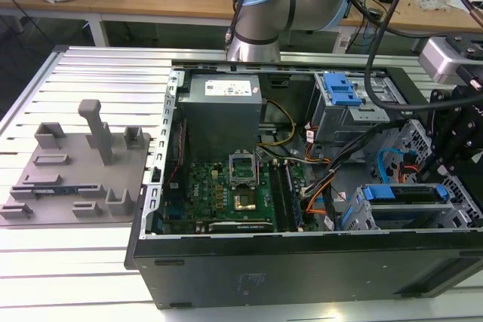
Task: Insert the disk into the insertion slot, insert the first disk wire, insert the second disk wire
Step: 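Insert the first disk wire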
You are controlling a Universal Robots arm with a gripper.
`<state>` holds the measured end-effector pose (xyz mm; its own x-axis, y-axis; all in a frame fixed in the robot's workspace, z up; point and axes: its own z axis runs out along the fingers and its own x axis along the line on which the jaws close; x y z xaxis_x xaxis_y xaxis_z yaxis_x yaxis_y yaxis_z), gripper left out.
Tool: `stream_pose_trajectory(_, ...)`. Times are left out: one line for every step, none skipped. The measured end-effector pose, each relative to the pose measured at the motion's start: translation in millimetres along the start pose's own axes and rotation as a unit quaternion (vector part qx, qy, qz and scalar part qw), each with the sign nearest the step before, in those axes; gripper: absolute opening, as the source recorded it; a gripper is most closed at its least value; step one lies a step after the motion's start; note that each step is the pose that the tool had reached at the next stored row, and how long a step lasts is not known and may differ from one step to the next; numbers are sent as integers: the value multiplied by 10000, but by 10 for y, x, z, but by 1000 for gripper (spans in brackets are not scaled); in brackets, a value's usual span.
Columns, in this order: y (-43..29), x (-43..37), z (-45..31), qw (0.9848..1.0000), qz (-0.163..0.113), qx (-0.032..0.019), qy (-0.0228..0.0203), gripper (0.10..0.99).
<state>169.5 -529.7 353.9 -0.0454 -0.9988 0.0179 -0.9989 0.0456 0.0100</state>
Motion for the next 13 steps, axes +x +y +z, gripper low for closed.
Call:
stream_pose_trajectory(0, 2, 2, 10000, 1, 0, 0, 165)
stream_pose_trajectory(0, 5, 4, 10000, 2, 0, 0, 165)
stream_pose_trajectory(0, 7, 7, 10000, 2, 0, 0, 165)
stream_pose_trajectory(0, 10, 10, 10000, 3, 0, 0, 165)
stream_pose_trajectory(-1, 13, 13, 10000, 4, 0, 0, 165)
stream_pose_trajectory(-1, 15, 17, 10000, 5, 0, 0, 165)
stream_pose_trajectory(-1, 18, 22, 10000, 7, 0, 1, 165)
stream_pose_trajectory(-1, 21, 30, 10000, 10, 0, 2, 165)
stream_pose_trajectory(-1, 22, 36, 10000, 10, 0, 1, 165)
stream_pose_trajectory(0, 22, 46, 10000, 12, 0, 0, 165)
stream_pose_trajectory(3, 22, 52, 10000, 14, 0, 1, 165)
stream_pose_trajectory(4, 22, 55, 10000, 18, 0, 1, 165)
stream_pose_trajectory(6, 23, 57, 10000, 24, -1, 0, 165)
